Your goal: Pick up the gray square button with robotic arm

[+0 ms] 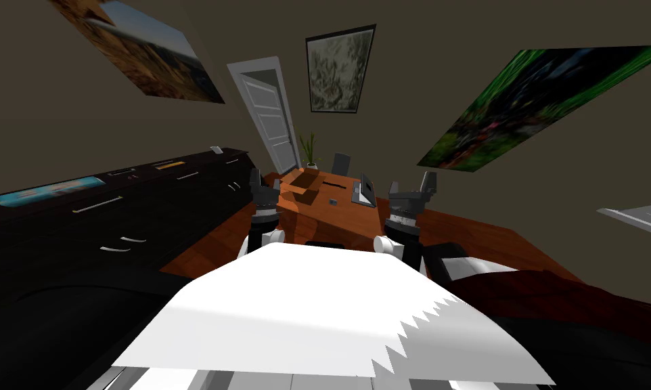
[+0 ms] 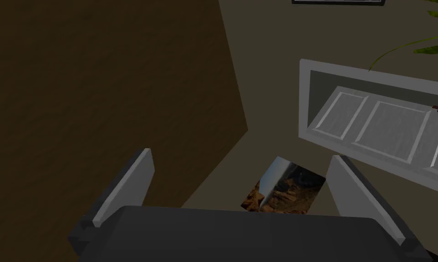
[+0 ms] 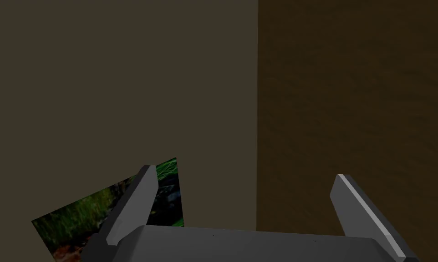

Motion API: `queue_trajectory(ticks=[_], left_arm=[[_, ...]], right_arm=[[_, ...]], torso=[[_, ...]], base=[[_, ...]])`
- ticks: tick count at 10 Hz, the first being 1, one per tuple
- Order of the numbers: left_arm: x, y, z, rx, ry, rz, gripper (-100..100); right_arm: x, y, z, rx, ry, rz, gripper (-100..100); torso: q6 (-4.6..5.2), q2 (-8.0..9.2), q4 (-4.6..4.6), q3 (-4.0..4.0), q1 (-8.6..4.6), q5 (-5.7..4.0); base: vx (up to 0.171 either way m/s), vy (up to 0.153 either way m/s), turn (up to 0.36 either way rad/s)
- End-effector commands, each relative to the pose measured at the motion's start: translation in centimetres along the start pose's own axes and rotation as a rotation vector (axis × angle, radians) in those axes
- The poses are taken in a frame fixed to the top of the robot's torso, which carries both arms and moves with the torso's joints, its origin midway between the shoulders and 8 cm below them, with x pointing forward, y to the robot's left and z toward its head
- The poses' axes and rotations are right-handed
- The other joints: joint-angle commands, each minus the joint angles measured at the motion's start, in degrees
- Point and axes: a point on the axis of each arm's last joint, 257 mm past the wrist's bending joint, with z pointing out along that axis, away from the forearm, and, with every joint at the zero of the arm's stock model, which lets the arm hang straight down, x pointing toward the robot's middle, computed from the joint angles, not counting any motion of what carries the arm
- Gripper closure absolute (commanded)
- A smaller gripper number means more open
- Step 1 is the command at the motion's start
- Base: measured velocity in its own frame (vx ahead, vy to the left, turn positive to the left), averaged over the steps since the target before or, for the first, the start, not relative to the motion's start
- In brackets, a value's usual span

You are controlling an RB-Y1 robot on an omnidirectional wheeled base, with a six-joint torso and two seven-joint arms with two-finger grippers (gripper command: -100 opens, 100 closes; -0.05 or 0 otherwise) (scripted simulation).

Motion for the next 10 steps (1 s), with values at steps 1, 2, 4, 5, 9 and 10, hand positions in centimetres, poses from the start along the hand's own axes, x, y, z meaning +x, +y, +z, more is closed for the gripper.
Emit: queue_trajectory(ticks=[1, 2, 4, 5, 9, 10], left_arm=[[0.0, 0.0, 0.0, 0.000, 0.000, 0.000, 0], [0.0, 0.0, 0.0, 0.000, 0.000, 0.000, 0], [0.0, 0.0, 0.0, 0.000, 0.000, 0.000, 0], [0.0, 0.0, 0.0, 0.000, 0.000, 0.000, 0], [0.0, 0.0, 0.0, 0.000, 0.000, 0.000, 0], [0.0, 0.0, 0.0, 0.000, 0.000, 0.000, 0]], right_arm=[[0.9, -0.6, 0.0, 0.009, 0.039, -0.006, -100], [1.8, -1.1, 0.0, 0.018, 0.072, -0.010, -100], [3.9, -2.7, -0.3, 0.043, 0.148, -0.016, -100], [5.2, -3.7, -0.6, 0.059, 0.191, -0.019, -100], [9.5, -7.0, -2.1, 0.107, 0.348, -0.041, -100], [9.5, -7.6, -2.4, 0.119, 0.361, -0.051, -100]], torso=[[0.00, 0.00, 0.00, 0.00, 0.00, 0.00], [-0.01, 0.04, 0.01, 0.02, -0.06, -0.01], [-0.01, 0.16, 0.03, 0.09, -0.18, -0.04], [-0.01, 0.22, 0.05, 0.12, -0.20, -0.05], [-0.02, 0.19, 0.04, 0.11, -0.21, -0.05], [-0.02, 0.24, 0.05, 0.14, -0.24, -0.06]], base=[[-0.017, -0.014, 0.046], [-0.031, -0.035, 0.092], [-0.058, -0.048, 0.110], [-0.061, -0.048, 0.137], [-0.058, -0.044, 0.145], [-0.059, -0.048, 0.057]])
